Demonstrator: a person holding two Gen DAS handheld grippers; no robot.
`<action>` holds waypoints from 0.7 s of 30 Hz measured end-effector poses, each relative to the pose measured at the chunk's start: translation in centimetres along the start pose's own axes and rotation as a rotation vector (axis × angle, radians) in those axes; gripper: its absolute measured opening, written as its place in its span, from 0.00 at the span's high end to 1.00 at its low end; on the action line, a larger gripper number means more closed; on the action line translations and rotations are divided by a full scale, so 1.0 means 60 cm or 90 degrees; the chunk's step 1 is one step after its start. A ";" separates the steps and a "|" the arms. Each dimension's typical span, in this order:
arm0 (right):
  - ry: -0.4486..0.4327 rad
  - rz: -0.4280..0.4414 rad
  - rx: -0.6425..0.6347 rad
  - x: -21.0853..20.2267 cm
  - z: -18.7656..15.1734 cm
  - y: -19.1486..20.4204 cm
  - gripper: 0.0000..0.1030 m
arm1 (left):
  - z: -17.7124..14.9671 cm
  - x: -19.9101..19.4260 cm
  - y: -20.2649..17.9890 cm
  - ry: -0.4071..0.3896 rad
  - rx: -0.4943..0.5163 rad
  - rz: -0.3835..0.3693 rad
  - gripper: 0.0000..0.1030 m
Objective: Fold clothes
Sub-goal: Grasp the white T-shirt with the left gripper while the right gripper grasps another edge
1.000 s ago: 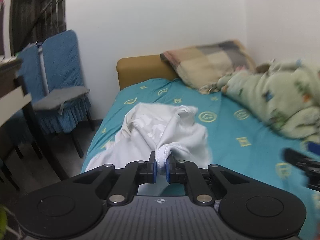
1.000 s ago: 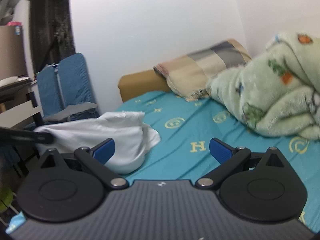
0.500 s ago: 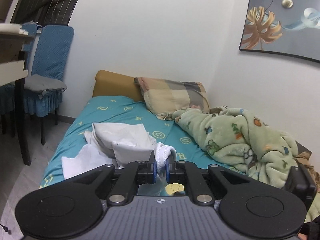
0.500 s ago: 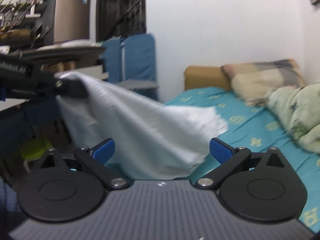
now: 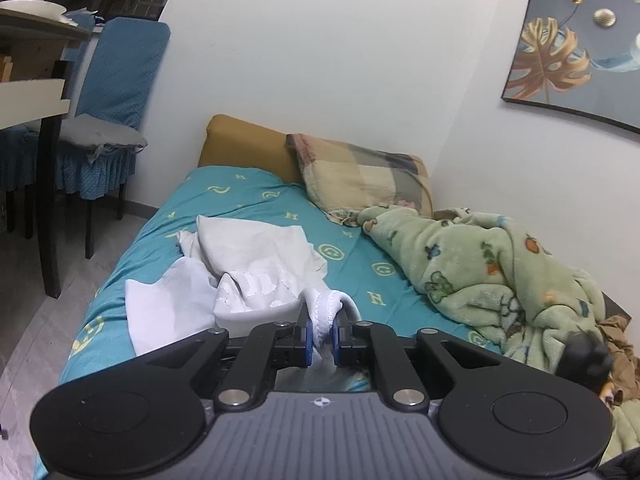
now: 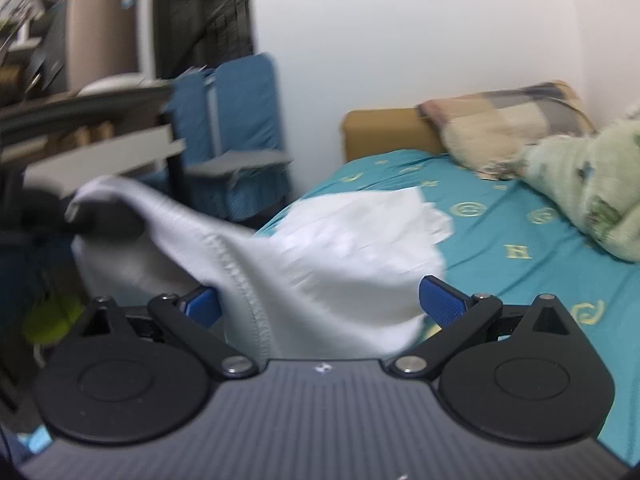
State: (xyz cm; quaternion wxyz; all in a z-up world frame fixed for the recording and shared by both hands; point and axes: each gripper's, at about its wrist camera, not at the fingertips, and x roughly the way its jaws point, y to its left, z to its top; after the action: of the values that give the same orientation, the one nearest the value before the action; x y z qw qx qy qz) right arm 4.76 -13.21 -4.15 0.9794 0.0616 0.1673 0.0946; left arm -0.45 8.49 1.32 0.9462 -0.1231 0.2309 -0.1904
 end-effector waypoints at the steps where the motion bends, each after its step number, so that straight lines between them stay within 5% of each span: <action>1: -0.016 -0.015 0.020 -0.005 0.006 -0.011 0.00 | 0.001 0.002 -0.001 0.001 0.001 -0.006 0.91; 8: 0.018 -0.066 0.037 0.013 -0.002 -0.039 0.00 | -0.009 0.001 -0.030 -0.004 0.031 -0.046 0.91; 17: 0.191 -0.136 0.090 0.040 -0.028 -0.071 0.00 | -0.002 -0.008 0.003 -0.007 -0.068 -0.046 0.91; 19: 0.168 -0.194 0.066 0.016 -0.016 -0.072 0.00 | 0.003 -0.019 0.012 -0.024 -0.099 -0.073 0.91; 21: 0.076 -0.226 0.059 -0.024 0.006 -0.078 0.00 | 0.006 -0.026 0.020 -0.032 -0.125 -0.101 0.91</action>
State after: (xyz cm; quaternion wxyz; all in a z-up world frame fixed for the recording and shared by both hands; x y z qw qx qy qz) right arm 4.30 -18.10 -4.08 0.9653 0.0704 0.2372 -0.0837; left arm -1.19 10.29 1.84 0.9171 -0.2378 0.2141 -0.2376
